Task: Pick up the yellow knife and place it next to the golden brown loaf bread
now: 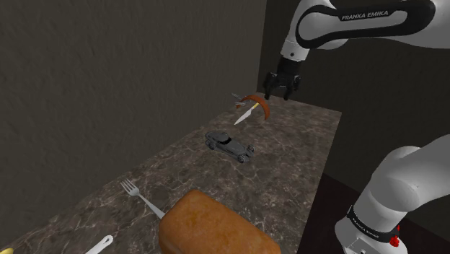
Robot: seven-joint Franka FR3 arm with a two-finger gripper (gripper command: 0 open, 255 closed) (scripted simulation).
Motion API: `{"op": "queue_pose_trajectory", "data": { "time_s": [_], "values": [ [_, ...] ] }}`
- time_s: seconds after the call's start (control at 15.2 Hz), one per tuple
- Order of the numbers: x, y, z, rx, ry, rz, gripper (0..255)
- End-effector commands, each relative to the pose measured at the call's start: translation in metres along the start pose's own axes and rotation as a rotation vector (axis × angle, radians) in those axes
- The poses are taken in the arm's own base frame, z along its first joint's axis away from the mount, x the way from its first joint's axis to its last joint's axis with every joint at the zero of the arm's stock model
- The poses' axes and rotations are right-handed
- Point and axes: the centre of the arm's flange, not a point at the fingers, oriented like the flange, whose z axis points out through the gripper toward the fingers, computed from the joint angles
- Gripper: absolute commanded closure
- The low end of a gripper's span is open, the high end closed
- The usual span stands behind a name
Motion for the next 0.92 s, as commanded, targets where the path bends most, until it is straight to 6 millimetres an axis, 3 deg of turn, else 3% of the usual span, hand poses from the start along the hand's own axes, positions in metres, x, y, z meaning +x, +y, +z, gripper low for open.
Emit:
{"op": "queue_pose_trajectory", "data": {
  "time_s": [0.0,0.46,0.86],
  "values": [
    [0.025,-0.009,0.018,-0.014,0.003,0.074,0],
    [0.1,-0.021,0.071,-0.066,0.01,0.321,0],
    [0.166,-0.014,0.117,-0.11,0.017,0.534,0]
  ]
}}
